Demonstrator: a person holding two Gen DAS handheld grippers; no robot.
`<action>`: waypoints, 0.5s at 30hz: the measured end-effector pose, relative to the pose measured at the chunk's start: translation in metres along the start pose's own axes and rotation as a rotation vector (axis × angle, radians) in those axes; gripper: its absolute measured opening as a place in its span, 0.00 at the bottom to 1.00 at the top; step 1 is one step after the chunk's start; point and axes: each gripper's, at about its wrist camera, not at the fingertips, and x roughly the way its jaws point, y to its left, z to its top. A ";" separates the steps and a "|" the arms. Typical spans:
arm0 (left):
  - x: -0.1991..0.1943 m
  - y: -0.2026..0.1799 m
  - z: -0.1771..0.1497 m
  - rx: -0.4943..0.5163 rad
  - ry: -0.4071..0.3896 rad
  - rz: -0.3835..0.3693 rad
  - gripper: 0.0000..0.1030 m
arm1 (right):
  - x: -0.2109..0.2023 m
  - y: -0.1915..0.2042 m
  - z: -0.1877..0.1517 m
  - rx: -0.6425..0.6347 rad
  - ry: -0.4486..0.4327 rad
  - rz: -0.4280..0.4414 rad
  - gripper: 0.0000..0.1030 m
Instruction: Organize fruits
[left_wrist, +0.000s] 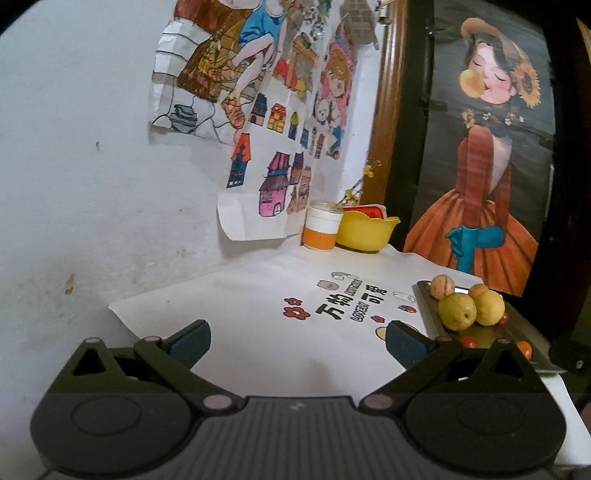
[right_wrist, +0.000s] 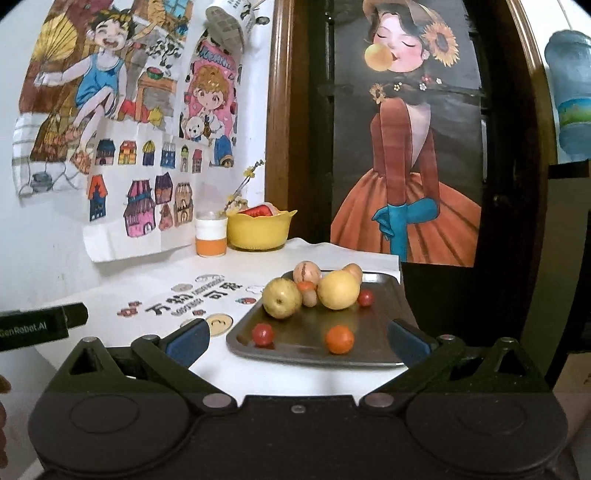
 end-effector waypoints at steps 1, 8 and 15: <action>-0.001 0.000 -0.002 0.002 -0.004 -0.005 1.00 | -0.001 0.001 -0.002 -0.004 -0.001 -0.002 0.99; -0.002 -0.001 -0.010 0.008 -0.010 -0.027 1.00 | -0.001 0.002 -0.013 0.004 0.008 -0.005 0.99; -0.001 -0.005 -0.014 0.026 -0.003 -0.029 1.00 | -0.001 -0.001 -0.018 0.029 0.020 -0.011 0.99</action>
